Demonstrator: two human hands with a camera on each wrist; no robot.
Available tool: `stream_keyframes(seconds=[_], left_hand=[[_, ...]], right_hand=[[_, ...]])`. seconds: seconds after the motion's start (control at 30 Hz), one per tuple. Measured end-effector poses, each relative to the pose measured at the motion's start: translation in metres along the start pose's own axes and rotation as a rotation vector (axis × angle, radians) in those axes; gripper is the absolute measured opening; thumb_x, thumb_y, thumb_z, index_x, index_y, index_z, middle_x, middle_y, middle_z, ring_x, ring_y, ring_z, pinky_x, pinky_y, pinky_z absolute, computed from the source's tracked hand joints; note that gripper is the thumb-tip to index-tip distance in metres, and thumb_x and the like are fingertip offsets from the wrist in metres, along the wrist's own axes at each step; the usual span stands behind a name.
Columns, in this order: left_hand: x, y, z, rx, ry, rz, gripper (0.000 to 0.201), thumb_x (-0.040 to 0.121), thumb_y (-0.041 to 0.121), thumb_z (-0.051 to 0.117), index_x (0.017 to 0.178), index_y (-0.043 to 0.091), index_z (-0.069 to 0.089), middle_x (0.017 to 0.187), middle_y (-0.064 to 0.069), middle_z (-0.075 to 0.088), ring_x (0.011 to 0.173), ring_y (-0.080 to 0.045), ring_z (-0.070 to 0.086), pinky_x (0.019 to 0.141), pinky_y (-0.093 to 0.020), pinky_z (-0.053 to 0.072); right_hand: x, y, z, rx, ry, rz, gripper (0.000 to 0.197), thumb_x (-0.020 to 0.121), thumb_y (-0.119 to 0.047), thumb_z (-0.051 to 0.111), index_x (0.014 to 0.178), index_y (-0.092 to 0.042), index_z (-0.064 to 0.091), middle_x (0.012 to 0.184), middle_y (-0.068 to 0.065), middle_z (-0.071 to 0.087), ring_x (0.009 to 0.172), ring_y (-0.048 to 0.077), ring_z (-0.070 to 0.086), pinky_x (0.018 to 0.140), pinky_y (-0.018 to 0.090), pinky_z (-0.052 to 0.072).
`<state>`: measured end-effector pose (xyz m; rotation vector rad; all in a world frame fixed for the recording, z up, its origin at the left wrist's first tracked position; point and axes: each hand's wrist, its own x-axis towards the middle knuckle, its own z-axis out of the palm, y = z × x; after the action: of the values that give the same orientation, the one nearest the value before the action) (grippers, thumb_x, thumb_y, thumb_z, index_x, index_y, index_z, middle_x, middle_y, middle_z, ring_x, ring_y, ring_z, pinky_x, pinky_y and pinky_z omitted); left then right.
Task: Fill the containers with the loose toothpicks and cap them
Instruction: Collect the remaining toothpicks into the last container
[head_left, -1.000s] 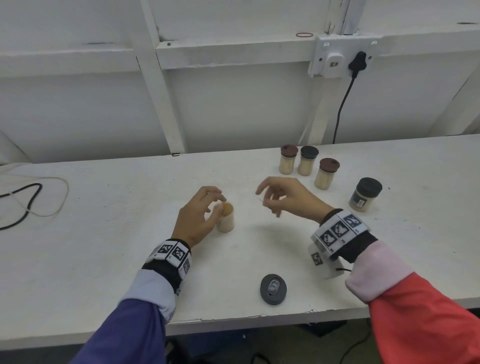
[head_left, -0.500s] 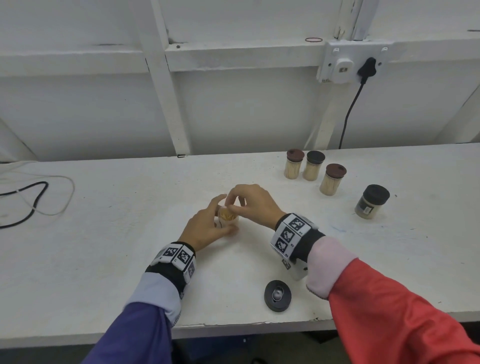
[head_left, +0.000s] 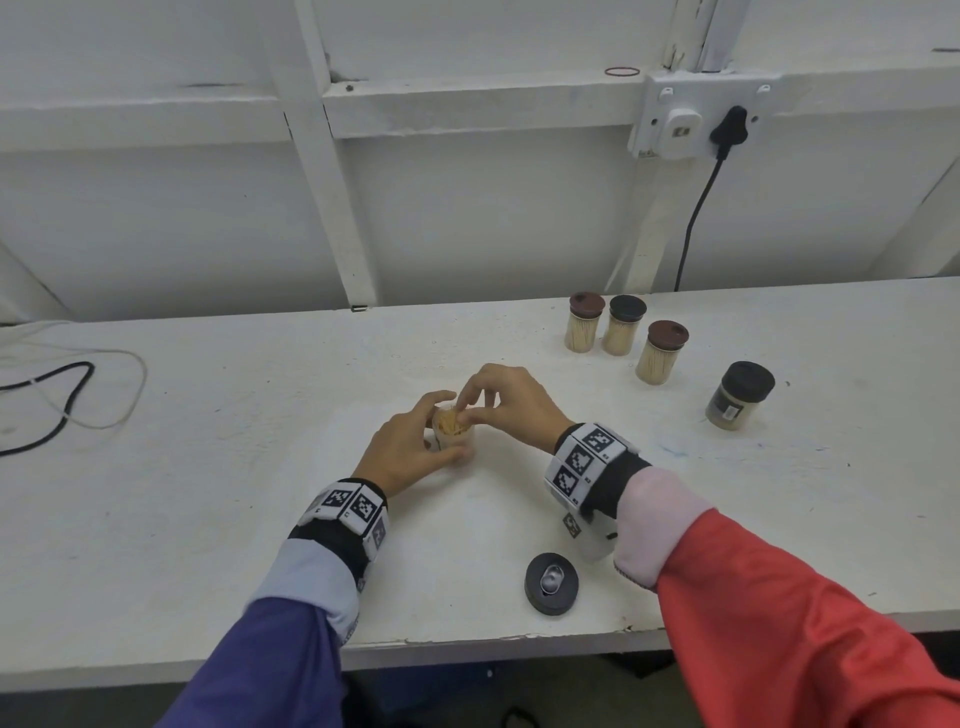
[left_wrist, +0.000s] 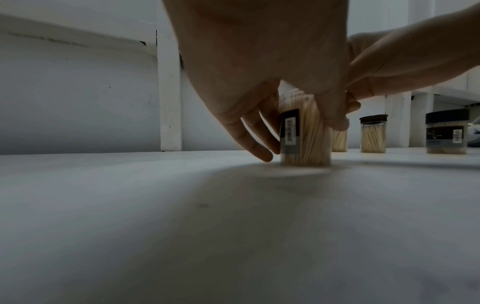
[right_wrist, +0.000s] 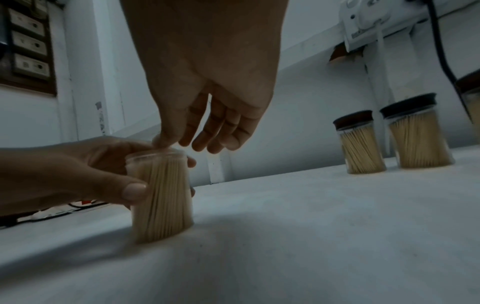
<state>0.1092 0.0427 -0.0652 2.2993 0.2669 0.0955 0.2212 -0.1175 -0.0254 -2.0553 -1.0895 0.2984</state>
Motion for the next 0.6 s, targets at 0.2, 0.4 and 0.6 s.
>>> stream_keyframes(seconds=[0.2,0.4,0.6], left_hand=[[0.0,0.0,0.0,0.014,0.01,-0.017,0.068,0.075,0.039,0.081,0.133,0.033,0.047,0.099,0.021,0.059,0.081,-0.008,0.066,0.086,-0.035,0.052],[0.001,-0.005,0.002,0.015,-0.025,-0.042,0.06,0.065,0.055,0.08,0.116,0.045,0.049,0.104,0.02,0.065,0.079,-0.005,0.066,0.087,-0.037,0.052],[0.002,-0.006,0.002,-0.004,-0.035,-0.055,0.054,0.07,0.046,0.084,0.114,0.038,0.054,0.102,0.018,0.066,0.083,-0.003,0.064,0.086,-0.035,0.052]], right_hand=[[-0.013,-0.004,-0.013,0.023,0.036,0.014,0.016,0.084,-0.034,0.073,0.08,-0.022,0.063,0.08,-0.011,0.063,0.074,0.009,0.055,0.072,0.031,0.049],[-0.06,-0.031,-0.033,-0.338,-0.833,0.254,0.055,0.07,-0.054,0.08,0.097,-0.013,0.054,0.097,0.006,0.065,0.061,0.012,0.055,0.052,0.024,0.046],[-0.086,-0.043,-0.021,-0.539,-1.006,0.307,0.053,0.074,-0.046,0.079,0.103,-0.014,0.049,0.083,0.001,0.059,0.061,0.015,0.056,0.057,0.03,0.049]])
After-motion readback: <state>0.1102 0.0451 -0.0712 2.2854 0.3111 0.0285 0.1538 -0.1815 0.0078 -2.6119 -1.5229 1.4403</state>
